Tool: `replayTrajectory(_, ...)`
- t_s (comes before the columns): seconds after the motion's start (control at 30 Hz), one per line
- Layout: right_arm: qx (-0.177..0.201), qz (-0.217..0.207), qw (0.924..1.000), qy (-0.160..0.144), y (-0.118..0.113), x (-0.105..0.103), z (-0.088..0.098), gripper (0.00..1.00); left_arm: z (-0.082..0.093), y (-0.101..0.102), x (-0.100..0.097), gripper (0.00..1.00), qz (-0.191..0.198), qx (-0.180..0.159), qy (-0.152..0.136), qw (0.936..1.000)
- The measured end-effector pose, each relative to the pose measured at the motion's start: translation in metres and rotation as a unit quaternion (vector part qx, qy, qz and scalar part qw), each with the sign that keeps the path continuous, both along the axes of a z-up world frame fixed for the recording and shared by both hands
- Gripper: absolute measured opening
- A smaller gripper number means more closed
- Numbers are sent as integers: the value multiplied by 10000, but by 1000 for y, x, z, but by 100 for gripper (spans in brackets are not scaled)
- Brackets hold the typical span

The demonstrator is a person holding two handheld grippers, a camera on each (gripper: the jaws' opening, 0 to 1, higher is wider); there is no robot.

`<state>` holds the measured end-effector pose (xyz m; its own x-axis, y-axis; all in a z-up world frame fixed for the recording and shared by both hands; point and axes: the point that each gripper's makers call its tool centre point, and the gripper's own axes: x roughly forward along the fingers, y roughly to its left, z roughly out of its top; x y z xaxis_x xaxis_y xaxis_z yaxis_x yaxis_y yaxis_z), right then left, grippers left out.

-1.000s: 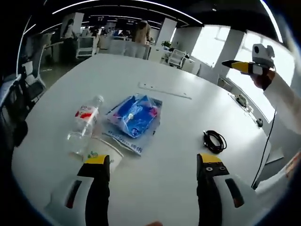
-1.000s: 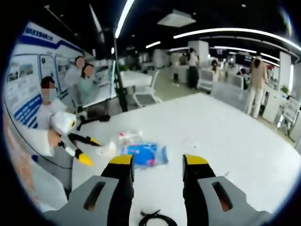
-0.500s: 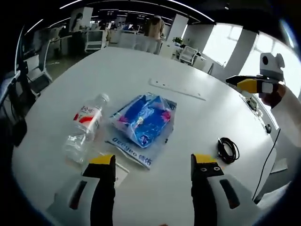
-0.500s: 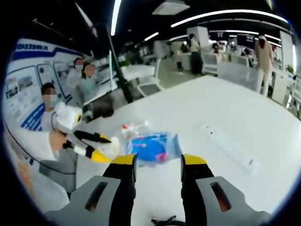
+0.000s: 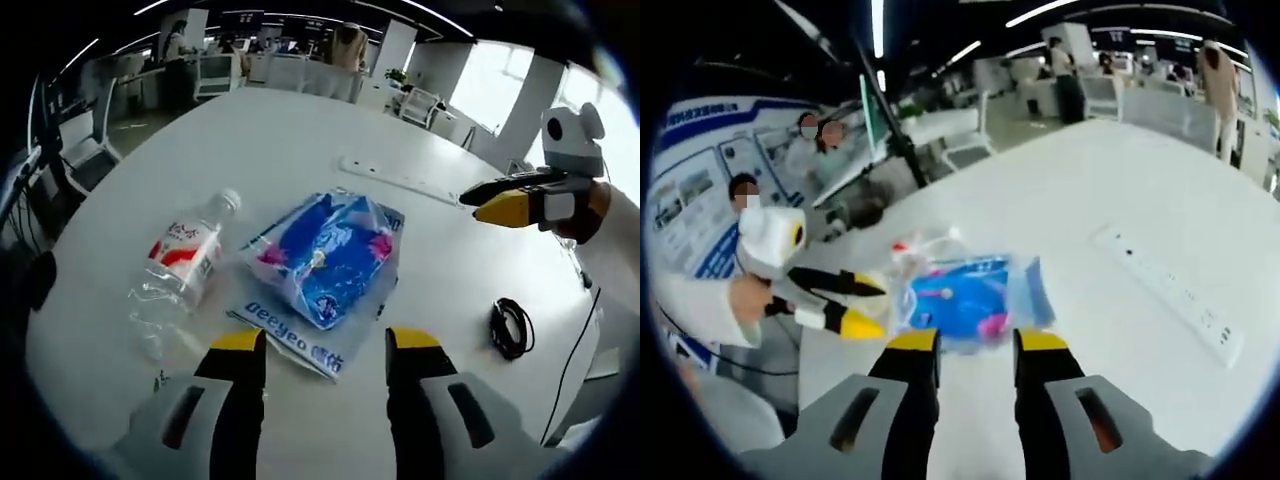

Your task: Arrange the tabletop items into an orderly group along one side of the table until the central work area is clear of visible clutter.

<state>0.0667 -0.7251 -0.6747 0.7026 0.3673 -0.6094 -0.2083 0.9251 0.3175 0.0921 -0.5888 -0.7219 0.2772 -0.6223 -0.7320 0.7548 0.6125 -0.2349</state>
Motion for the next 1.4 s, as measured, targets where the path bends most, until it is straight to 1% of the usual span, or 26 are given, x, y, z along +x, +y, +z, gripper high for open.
replayTrajectory(0.07,39,-12,10000,35,0,8,-7,23,-2,-2,4,46,121,-8,36,9999)
replayTrajectory(0.17,105,-5,9998,141,1,16,-19,21,-3,-4,8,42,231,-22,-19,9997)
replayTrajectory(0.3,195,-135,9995,215,2,25,-35,18,-14,-2,11,39,282,212,-59,9994)
replayTrajectory(0.47,213,-147,9991,335,5,31,-51,17,-15,-3,16,32,469,140,-1,9988)
replayTrajectory(0.57,208,-130,9991,345,2,35,-57,17,-16,-7,18,28,483,131,-26,9987)
replayTrajectory(0.67,302,-157,9988,355,0,41,-61,16,-21,-9,20,25,555,163,9,9983)
replayTrajectory(0.77,331,-112,9985,410,3,45,-65,16,-25,-12,18,22,601,147,76,9981)
replayTrajectory(0.83,308,-55,9987,411,6,46,-68,15,-26,-14,18,21,621,109,83,9980)
replayTrajectory(0.9,255,32,9985,477,10,45,-74,14,-25,-17,19,20,670,42,55,9977)
replayTrajectory(0.93,206,105,9981,570,12,43,-79,13,-25,-18,19,16,662,34,48,9978)
replayTrajectory(0.97,200,132,9979,596,14,42,-81,8,-25,-19,18,12,652,23,54,9979)
replayTrajectory(1.0,157,125,9979,610,16,41,-84,6,-25,-19,18,9,649,33,60,9979)
replayTrajectory(1.03,111,109,9980,613,15,40,-84,5,-26,-17,19,8,668,92,27,9977)
replayTrajectory(1.07,31,97,9981,613,14,38,-86,1,-26,-16,21,6,685,102,-21,9976)
replayTrajectory(1.1,44,41,9980,636,13,36,-87,1,-25,-15,21,4,714,92,3,9974)
replayTrajectory(1.17,75,-55,9973,730,12,31,-89,0,-24,-13,21,1,834,-15,147,9964)
replayTrajectory(1.2,87,-62,9974,714,12,29,-88,0,-22,-13,22,1,872,-73,157,9960)
replayTrajectory(1.27,222,-165,9973,675,15,24,-82,0,-20,-12,23,0,894,-82,158,9958)
replayTrajectory(1.33,255,-233,9977,588,16,19,-77,0,-16,-12,23,0,902,-119,138,9958)
replayTrajectory(1.4,391,-413,9971,499,16,13,-68,0,-13,-13,23,0,888,-181,126,9958)
